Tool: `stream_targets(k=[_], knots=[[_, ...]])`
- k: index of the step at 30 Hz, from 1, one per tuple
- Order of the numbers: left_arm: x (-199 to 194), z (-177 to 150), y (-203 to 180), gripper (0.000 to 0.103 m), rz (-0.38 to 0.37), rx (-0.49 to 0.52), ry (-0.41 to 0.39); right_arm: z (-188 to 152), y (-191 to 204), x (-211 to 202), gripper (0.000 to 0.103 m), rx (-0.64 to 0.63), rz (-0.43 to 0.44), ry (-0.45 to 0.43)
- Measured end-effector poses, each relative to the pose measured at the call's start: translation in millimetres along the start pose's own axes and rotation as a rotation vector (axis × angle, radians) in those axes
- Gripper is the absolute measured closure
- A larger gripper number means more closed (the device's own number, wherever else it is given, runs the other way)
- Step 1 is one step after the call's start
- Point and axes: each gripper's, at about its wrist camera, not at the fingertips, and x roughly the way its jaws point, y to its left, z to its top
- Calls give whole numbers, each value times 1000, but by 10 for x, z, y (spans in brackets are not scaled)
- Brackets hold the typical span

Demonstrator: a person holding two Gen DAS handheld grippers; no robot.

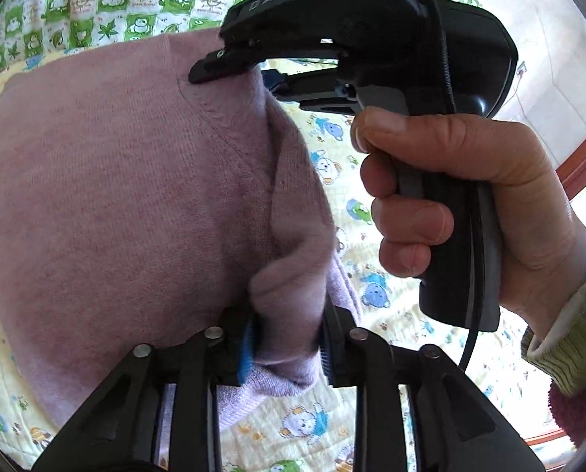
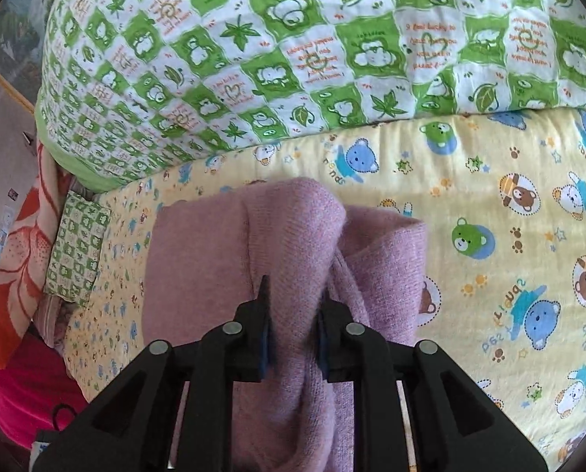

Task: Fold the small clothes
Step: 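Open both grippers and release the folded sweater onto the quilt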

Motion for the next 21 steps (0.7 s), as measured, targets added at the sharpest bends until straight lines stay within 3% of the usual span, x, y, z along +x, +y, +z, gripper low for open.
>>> stream_targets(k=[2, 7, 11, 17, 21], knots=[[-32, -35, -42, 58, -22, 7, 0, -14, -20, -61, 78, 5, 1, -12], [-266, -168, -68, 53, -65, 17, 5, -110, -27, -387, 75, -16, -42, -60], [-535, -277, 122, 46, -74, -27, -7, -263, 64, -653, 70, -30, -52, -102], [-901, -416, 610, 42, -13, -129, -41, -658, 344, -929, 57, -53, 13, -142], [-1057, -437, 1003, 39, 63, -211, -63, -933, 447, -850, 57, -60, 17, -68]])
